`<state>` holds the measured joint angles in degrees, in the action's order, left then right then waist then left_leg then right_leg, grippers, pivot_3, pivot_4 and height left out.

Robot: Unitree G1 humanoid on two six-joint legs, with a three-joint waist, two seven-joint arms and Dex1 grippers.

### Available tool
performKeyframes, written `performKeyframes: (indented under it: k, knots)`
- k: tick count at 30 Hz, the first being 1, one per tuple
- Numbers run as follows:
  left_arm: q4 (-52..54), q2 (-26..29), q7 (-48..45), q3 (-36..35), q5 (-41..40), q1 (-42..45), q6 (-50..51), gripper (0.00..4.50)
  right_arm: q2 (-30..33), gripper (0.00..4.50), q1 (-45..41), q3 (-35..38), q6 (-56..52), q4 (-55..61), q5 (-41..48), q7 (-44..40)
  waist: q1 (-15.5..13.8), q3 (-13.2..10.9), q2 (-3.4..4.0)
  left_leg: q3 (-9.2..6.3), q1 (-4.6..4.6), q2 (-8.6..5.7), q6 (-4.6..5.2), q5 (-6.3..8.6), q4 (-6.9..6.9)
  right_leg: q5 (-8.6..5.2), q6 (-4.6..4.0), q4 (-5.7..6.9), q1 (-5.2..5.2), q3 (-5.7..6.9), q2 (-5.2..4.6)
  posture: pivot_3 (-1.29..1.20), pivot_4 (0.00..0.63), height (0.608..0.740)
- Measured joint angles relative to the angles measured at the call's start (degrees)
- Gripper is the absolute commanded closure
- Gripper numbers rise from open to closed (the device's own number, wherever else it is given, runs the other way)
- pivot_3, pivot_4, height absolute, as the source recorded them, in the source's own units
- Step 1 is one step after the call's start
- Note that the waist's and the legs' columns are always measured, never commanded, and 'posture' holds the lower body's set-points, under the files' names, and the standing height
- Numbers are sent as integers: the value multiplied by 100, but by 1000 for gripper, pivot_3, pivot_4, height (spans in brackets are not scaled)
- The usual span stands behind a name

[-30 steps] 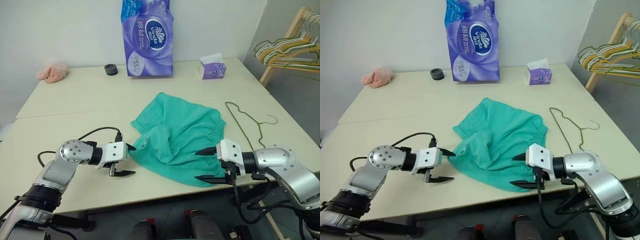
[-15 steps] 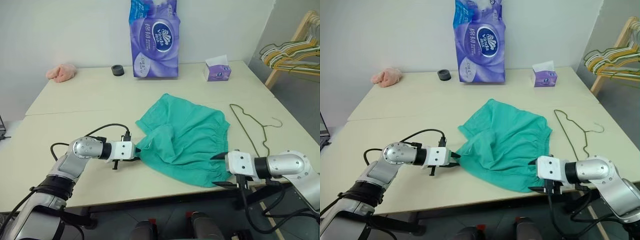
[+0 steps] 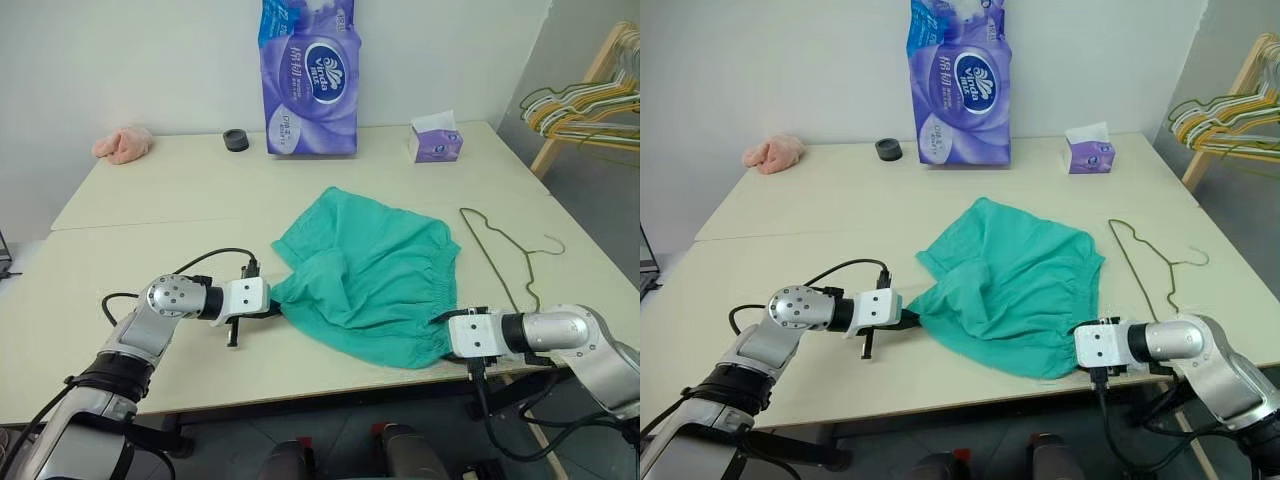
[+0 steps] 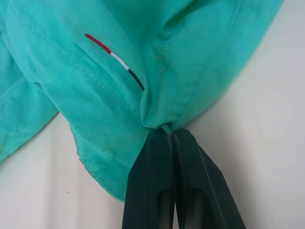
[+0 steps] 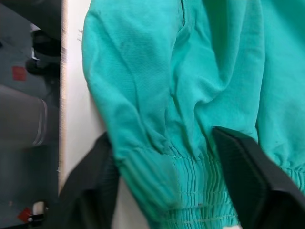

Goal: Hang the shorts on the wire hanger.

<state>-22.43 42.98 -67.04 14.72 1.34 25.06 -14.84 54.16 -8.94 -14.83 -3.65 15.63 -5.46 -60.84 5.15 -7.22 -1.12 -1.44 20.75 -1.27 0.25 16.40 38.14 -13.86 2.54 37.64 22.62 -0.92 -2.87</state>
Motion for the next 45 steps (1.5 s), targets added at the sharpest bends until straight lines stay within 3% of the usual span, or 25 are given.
performKeyframes:
  k: [4, 6, 13, 18, 21, 24, 29, 36, 45]
  knots:
    - [36, 122, -12, -84, -62, -69, 119, 4500, -212, 3922, -271, -4, 205, -179, 74, -32, 18, -1, 0, 0, 0, 3, 0, 0, -2, 0, -1, 1, 1, 0, 3, -170, 91, 740]
    - [39, 346, -4, -201, -119, -154, 208, 4500, -555, 4476, -857, -35, 492, -685, 64, 1, 111, -5, -8, 1, -1, 12, 0, 0, -4, 1, -3, 3, 6, -4, 7, -151, 89, 740]
    - [168, 975, 437, -937, -174, -660, 324, 4500, -1862, 4476, -3137, -272, 1814, -3066, -413, 754, 127, -7, -9, 1, 28, 10, -2, 0, -16, 20, -45, 31, 59, -5, -10, -81, 86, 740]
    - [896, 1180, 682, -1359, -310, -1466, 758, 4500, -2525, 4476, -3872, -331, 2240, -3851, -455, 1133, 52, -8, -8, 1, 50, 7, -3, 1, -17, 19, -46, 14, 70, -4, -25, -58, 89, 740]
    - [1535, 1359, 492, -1491, -563, -1854, 1438, 4500, -2293, 4476, -3564, -316, 2105, -3287, 137, 439, -116, -7, -12, -22, 75, 6, -2, 2, -11, 19, -45, -3, 73, 2, -28, -62, 93, 740]
    - [2313, 1733, -104, -1522, -1089, -2157, 2379, 4500, -1622, 4476, -2768, -329, 1480, -2165, 841, -528, -280, -9, -11, -35, 104, 1, -1, 2, -2, 19, -45, -7, 87, 15, -27, -82, 95, 740]
    - [3221, 2295, -1069, -1495, -1835, -2250, 3365, 4500, -574, 4476, -1636, -348, 781, -820, 1124, -1335, -308, -19, 1, -21, 79, 2, 1, 2, -2, 15, -47, 5, 77, 27, -2, -124, 97, 740]
    - [3880, 2443, -2018, -952, -2272, -2230, 3831, 4500, 116, 4476, -749, -390, 496, -172, 1054, -1562, -130, -31, -1, 19, 17, 20, 1, 0, -2, -19, -39, 33, 48, -5, 21, -159, 99, 740]
    - [4294, 2586, -2358, -758, -2331, -2778, 3810, 4500, 346, 4476, -503, -394, 521, -28, 935, -1683, -4, -32, -3, 22, 16, 75, -4, 3, -7, -24, -53, 32, 55, -8, 80, -162, 97, 740]
